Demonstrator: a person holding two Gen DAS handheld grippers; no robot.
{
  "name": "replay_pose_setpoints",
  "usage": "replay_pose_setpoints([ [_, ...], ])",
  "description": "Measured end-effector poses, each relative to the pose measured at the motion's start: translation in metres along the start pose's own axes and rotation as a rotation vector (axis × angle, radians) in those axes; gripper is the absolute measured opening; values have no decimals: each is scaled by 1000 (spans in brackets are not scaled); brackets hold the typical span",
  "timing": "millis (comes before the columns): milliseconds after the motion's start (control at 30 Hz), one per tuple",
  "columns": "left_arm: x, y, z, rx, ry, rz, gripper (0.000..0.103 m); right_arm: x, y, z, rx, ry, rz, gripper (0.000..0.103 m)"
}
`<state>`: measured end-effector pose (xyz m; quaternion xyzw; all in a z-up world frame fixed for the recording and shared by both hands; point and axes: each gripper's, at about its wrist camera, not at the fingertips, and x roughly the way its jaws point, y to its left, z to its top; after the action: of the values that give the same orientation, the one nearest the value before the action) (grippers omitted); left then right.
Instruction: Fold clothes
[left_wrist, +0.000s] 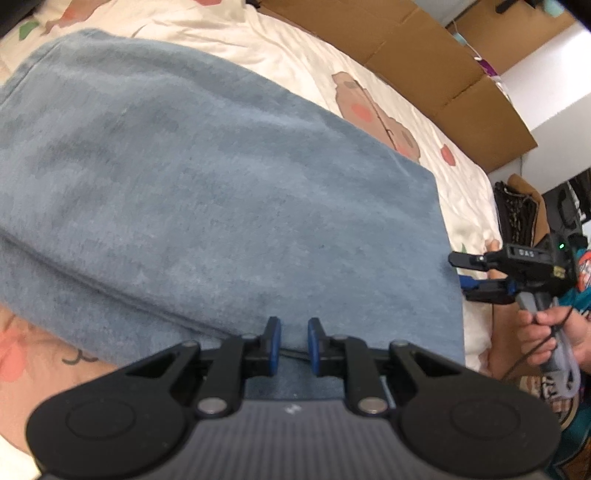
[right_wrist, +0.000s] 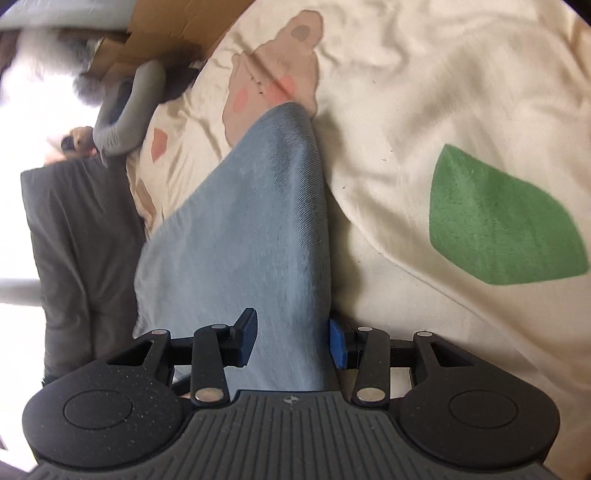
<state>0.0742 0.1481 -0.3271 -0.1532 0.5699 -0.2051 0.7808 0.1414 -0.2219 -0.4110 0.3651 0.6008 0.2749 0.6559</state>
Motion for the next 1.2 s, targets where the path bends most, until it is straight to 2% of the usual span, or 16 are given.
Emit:
replay_pose_setpoints([
  [100, 2, 2, 1, -25, -5, -23, 16, 6, -4, 2, 15, 8, 27, 42],
  [267, 2, 1, 6, -33, -3, -19, 16, 10, 4, 5, -18, 48, 70, 43],
  [400, 3, -5, 12, 10, 27, -2, 16, 5, 7, 5, -20, 36, 144, 43],
  [533, 3, -8, 17, 44, 58, 12, 16, 15, -3, 1, 3, 13, 145, 42],
  [667, 6, -9, 20, 50, 62, 29, 17, 27, -8, 2, 22, 13, 142, 28],
  [800, 10, -7, 20, 11, 52, 34, 17, 33, -6, 6, 19, 22, 132, 20],
  [867, 12, -8, 19, 17, 51, 31, 17, 29, 0, 6, -4, 35, 134, 9],
  [1000, 14, -9, 18, 33, 53, 19, 20, 18, 8, 9, -37, 51, 165, 9],
  [1200, 12, -6, 19, 23, 38, 21, 20, 41, 1, 14, -20, 98, 121, 12],
])
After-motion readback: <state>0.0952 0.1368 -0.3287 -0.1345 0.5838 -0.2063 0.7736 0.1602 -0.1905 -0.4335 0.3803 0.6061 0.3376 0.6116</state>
